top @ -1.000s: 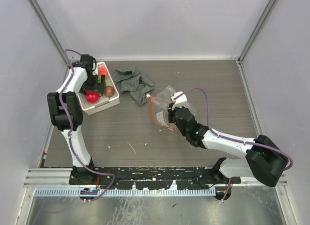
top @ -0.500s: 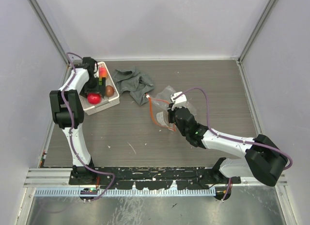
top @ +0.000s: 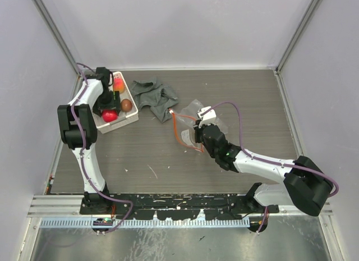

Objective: Place the food in the zip-top bag and seal the zipper
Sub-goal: Pick up the fake fruit from the bin.

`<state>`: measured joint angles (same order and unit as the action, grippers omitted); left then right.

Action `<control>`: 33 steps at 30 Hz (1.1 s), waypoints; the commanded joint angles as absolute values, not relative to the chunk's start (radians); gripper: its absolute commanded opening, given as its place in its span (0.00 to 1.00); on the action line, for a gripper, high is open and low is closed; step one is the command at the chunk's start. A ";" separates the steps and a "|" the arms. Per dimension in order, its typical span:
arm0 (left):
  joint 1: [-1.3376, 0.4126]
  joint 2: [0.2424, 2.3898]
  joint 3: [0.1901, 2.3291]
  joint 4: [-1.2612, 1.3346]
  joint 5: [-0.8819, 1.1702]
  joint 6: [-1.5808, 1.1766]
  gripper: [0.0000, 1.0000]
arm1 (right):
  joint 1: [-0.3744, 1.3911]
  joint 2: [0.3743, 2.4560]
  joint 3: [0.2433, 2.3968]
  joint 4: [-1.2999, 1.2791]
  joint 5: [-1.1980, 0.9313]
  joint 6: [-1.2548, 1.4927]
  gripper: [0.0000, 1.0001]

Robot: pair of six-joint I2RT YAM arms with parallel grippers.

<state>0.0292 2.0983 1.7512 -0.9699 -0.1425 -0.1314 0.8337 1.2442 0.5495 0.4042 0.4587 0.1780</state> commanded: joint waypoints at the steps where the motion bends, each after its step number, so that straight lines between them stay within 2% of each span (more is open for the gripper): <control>1: 0.037 2.063 1.760 -0.990 -0.160 -0.171 0.66 | 0.830 1.234 0.565 0.459 0.465 0.166 0.00; 6: 0.037 1.980 1.730 -0.971 -0.156 -0.196 0.48 | 0.831 1.227 0.564 0.459 0.465 0.165 0.00; 10: 0.035 1.899 1.706 -0.963 -0.116 -0.226 0.44 | 0.831 1.223 0.563 0.460 0.467 0.165 0.01; 20: 0.033 1.666 1.567 -0.900 0.013 -0.323 0.38 | 0.831 1.218 0.562 0.459 0.470 0.165 0.00; 33: -0.056 1.283 1.245 -0.737 0.205 -0.487 0.34 | 0.831 1.197 0.558 0.457 0.468 0.169 0.01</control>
<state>-0.0216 1.3903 1.2850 -0.8349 0.1295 -0.4149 0.8337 1.2354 0.5495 0.4038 0.4599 0.1738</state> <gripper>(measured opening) 0.752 0.047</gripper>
